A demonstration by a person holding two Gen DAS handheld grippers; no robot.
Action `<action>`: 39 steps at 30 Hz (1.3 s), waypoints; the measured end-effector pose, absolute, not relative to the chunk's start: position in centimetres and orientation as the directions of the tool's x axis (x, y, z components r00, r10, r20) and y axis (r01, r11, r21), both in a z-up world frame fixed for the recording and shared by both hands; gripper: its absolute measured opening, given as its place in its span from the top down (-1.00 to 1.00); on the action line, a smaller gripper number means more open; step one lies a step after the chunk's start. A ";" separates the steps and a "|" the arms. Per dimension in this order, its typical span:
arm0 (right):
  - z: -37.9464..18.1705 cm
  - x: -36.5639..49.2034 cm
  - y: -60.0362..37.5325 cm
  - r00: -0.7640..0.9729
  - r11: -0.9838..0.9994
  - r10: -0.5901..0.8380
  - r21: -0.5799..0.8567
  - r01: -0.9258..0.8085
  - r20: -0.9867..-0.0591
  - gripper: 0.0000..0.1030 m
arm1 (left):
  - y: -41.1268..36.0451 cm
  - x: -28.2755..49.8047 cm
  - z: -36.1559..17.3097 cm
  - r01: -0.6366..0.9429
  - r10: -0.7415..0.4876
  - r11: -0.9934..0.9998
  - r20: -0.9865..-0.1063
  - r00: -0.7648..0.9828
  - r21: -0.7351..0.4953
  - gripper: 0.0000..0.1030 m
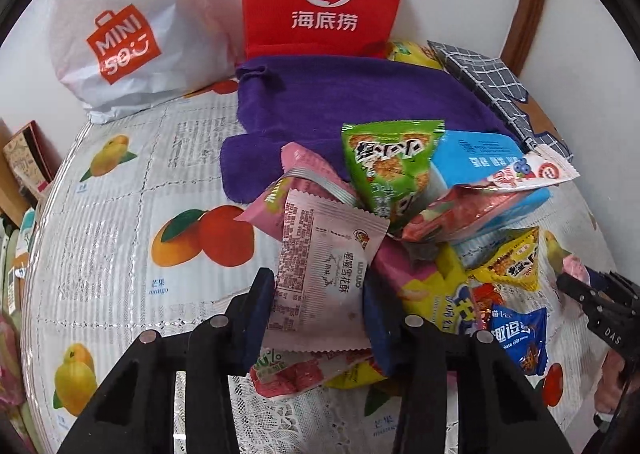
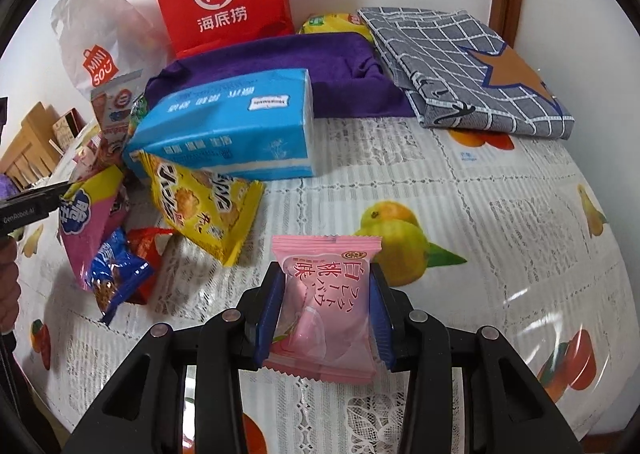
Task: Organize snacks
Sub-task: 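Grasp the pink-and-white packet with the left gripper while the right gripper holds the pink packet, then carry both held packets up and over the purple towel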
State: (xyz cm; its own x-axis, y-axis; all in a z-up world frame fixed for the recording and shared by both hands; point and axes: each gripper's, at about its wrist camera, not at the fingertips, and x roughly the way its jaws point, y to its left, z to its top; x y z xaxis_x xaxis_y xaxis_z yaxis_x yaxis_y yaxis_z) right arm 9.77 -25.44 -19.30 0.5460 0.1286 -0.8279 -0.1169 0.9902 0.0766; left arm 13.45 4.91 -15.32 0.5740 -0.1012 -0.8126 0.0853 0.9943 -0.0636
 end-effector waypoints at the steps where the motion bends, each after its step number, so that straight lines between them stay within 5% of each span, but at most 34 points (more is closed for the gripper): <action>1: -19.2 9.8 -25.4 0.547 0.990 0.128 0.075 -0.118 -0.827 0.21 | 4.9 13.3 -15.2 0.087 -0.099 0.994 -0.812 0.576 -0.059 0.24; 39: -6.9 16.0 -23.3 0.671 0.984 0.168 0.083 -0.157 -0.722 0.21 | 2.9 15.1 -4.1 0.134 -0.219 0.976 -0.729 0.648 -0.174 0.24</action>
